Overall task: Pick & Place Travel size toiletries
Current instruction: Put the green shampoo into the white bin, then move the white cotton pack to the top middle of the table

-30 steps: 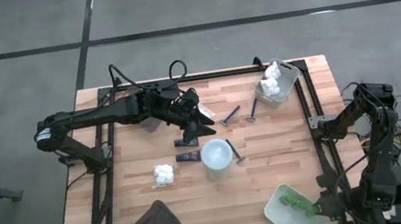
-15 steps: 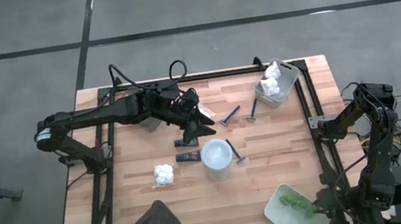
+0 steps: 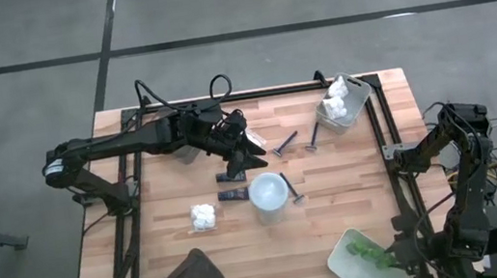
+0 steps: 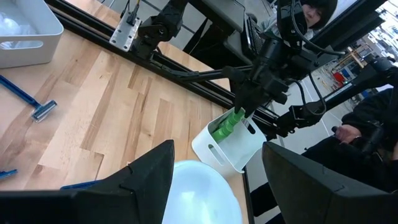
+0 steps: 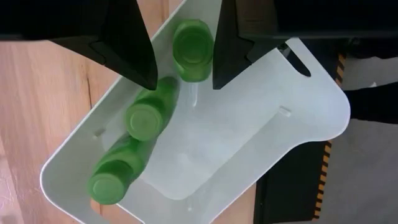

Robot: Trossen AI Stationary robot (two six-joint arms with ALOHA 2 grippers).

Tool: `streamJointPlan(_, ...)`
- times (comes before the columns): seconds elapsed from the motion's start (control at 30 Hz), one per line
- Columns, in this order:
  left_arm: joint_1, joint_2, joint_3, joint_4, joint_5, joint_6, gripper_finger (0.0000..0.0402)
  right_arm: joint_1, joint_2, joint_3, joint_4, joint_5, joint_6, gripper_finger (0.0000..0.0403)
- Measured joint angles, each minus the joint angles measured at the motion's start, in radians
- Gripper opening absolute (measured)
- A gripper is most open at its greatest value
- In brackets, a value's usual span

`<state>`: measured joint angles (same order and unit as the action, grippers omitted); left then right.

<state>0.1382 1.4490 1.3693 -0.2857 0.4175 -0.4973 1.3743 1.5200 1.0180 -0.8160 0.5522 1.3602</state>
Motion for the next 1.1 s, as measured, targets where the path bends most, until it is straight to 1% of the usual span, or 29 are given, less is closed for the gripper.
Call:
streamJointPlan(0.2, 0.0, 0.0, 0.0, 0.0, 0.0, 0.0, 0.0248, 0.0, 0.0, 0.016, 0.0, -0.007, -0.008, 0.0178)
streamJointPlan(0.53, 0.0, 0.0, 0.0, 0.0, 0.0, 0.0, 0.0248, 0.0, -0.002, 0.094, -0.025, -0.027, -0.137, 0.0215)
streamJointPlan(0.73, 0.0, 0.0, 0.0, 0.0, 0.0, 0.0, 0.0248, -0.011, -0.006, 0.128, -0.023, -0.03, -0.265, 0.0233)
streamJointPlan(0.83, 0.0, 0.0, 0.0, 0.0, 0.0, 0.0, 0.0248, -0.033, -0.021, 0.14, -0.01, -0.037, -0.361, 0.0241)
streamJointPlan(1.0, 0.0, 0.0, 0.0, 0.0, 0.0, 0.0, 0.0248, -0.1, -0.089, 0.138, 0.05, -0.096, -0.526, 0.025)
streamJointPlan(1.1, 0.0, 0.0, 0.0, 0.001, 0.0, 0.0, 0.0248, -0.143, -0.137, 0.134, 0.073, -0.108, -0.6, 0.0251)
